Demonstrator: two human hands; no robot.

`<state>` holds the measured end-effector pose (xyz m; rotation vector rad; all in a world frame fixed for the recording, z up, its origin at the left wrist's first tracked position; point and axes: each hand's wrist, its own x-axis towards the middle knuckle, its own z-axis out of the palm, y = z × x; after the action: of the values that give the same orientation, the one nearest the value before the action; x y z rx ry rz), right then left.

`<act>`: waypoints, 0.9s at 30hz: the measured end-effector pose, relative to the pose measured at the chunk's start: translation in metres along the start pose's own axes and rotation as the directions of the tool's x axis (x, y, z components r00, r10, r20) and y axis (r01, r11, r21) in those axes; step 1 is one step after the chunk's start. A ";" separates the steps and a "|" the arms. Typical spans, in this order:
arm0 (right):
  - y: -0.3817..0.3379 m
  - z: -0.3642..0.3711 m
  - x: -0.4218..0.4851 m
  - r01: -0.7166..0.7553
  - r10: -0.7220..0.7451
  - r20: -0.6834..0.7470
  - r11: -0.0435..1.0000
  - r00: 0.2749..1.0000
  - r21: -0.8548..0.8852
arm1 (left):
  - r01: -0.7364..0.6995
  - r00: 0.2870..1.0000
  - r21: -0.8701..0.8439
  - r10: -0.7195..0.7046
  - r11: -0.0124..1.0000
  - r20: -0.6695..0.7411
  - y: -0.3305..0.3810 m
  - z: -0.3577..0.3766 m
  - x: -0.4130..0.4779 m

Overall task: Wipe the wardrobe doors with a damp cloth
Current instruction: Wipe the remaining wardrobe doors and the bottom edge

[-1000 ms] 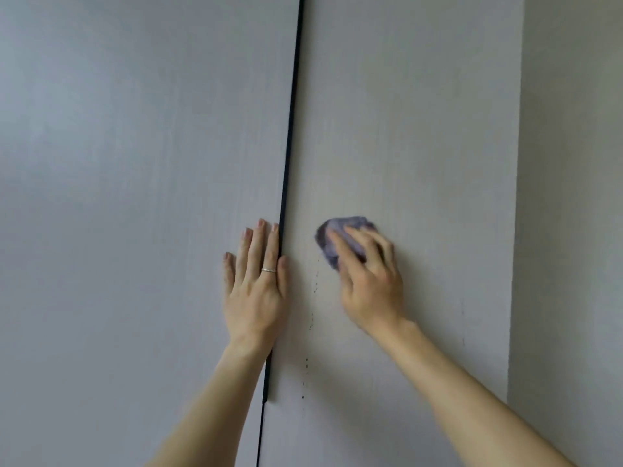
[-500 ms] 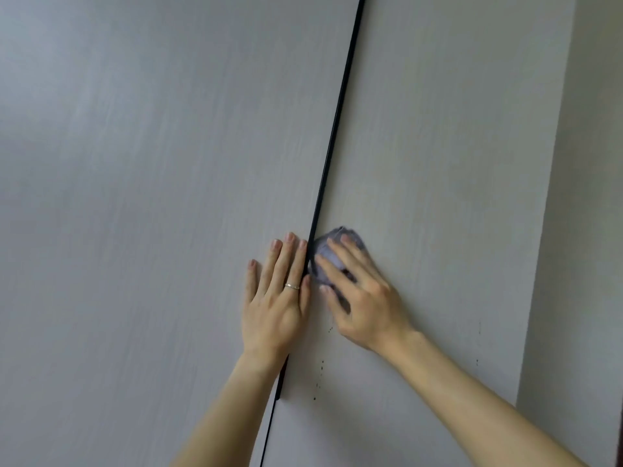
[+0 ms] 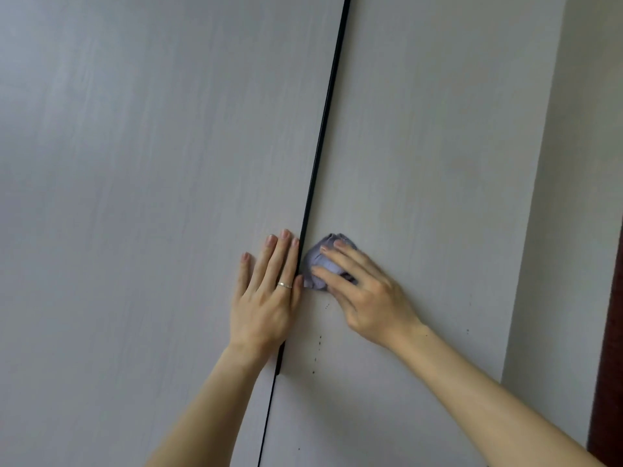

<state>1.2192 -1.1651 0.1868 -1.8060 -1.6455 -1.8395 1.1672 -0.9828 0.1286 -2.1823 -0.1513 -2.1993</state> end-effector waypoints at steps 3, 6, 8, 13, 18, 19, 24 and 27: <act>0.046 -0.019 0.009 -0.255 0.251 -0.104 0.967 0.962 -0.025 | -0.023 1.000 0.021 0.023 0.999 0.017 -0.003 -0.002 -0.001; 0.085 -0.046 -0.014 -0.643 0.636 -0.259 0.763 0.727 0.069 | 0.004 0.997 -0.010 -0.003 1.000 0.083 0.000 -0.002 -0.004; 0.076 -0.041 -0.037 -0.716 0.701 -0.307 0.693 0.644 0.083 | 0.023 0.993 -0.027 -0.020 0.999 0.114 0.005 -0.002 -0.007; 0.016 -0.017 -0.109 -0.389 0.384 -0.077 0.920 0.920 -0.056 | 0.057 0.983 -0.061 -0.045 0.996 0.175 0.001 -0.010 -0.003; 0.074 -0.040 -0.092 -0.478 0.471 -0.145 0.879 0.870 -0.011 | 0.151 0.973 -0.075 -0.135 0.986 0.186 0.016 -0.003 -0.008; 0.088 -0.044 -0.081 -0.567 0.557 -0.219 0.823 0.801 0.020 | 0.156 0.973 -0.085 -0.138 0.984 0.187 0.019 -0.002 -0.008; 0.086 -0.035 -0.098 -0.657 0.624 -0.302 0.754 0.720 -0.007 | 0.206 0.968 -0.102 -0.188 0.973 0.168 0.028 0.001 -0.003; 0.035 -0.025 -0.163 -0.645 0.620 -0.223 0.761 0.752 -0.060 | 0.310 0.938 -0.114 -0.285 0.944 0.197 0.038 -0.001 -0.001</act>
<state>1.2760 -1.2923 0.0918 -1.8429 -0.7006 -1.7359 1.1703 -1.0211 0.1291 -2.5902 -0.3653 -2.2155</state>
